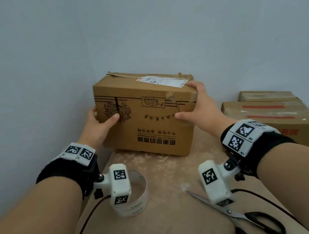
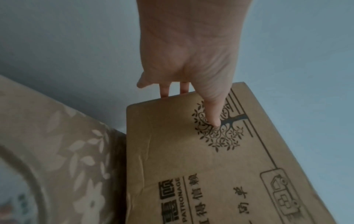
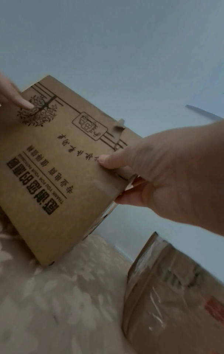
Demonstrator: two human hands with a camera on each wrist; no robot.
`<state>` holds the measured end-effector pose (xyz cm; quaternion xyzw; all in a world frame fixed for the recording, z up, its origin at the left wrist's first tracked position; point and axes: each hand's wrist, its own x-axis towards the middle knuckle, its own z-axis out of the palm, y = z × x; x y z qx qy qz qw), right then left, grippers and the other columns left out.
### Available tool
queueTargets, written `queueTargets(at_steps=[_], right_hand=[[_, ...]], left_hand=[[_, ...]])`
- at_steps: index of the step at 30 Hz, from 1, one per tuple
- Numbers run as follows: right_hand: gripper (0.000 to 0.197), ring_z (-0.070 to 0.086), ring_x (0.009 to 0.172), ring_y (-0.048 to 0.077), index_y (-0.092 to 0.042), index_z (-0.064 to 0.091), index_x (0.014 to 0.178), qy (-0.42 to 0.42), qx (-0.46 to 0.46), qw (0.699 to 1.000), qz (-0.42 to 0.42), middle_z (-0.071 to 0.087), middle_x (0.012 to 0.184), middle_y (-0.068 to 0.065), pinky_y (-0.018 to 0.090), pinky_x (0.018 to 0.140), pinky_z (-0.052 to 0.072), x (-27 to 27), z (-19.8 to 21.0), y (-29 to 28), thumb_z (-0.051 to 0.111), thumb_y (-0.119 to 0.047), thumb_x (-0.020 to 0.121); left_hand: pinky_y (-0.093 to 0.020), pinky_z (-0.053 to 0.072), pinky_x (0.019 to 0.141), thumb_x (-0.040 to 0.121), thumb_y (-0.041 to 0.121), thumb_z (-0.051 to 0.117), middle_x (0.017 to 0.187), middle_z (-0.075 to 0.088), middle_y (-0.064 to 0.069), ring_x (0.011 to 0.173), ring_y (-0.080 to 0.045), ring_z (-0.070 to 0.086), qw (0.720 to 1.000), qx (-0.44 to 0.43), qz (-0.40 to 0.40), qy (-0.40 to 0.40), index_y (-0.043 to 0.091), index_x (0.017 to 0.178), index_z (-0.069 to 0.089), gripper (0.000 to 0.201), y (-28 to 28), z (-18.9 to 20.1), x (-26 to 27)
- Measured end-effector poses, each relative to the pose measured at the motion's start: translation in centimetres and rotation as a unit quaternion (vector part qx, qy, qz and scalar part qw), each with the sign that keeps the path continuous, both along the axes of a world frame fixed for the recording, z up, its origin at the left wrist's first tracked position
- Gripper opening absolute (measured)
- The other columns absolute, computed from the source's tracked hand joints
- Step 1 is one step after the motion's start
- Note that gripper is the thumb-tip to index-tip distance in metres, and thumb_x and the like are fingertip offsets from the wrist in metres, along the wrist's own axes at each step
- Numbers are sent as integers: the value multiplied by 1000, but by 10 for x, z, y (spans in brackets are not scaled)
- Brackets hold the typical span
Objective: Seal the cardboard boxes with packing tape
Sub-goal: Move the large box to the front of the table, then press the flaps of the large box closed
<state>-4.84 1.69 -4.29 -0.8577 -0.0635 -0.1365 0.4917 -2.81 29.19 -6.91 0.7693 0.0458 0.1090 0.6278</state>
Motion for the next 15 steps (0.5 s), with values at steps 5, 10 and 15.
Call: queueTargets(at_steps=[5,10,15], right_hand=[[78,61,104,20,-29,36,132,-3,44,998,-38,57,116,-3,44,86,56,-31,37,-35,84,-25,71],[71,63,96,15,-24,38,130,-7,93,994,-54,59,110,-5,36,71,58,-75,78,-62,81,-25,75],[59,67,94,21,-17,45,118,60,106,990,-74,62,111,3,45,74,59,-120,108,-91,81,-31,74]], left_hand=[[-40,39,92,88,30,65,118,50,24,104,-6,52,994,29,-100,-36,37,140,36,60,-24,58,-44],[-32,43,95,86,32,67,132,49,4,111,-15,53,993,78,-72,-51,12,144,36,69,-39,107,-84],[-29,45,91,89,33,63,116,63,7,101,-9,59,990,57,-127,-31,33,111,61,22,-53,143,-133]])
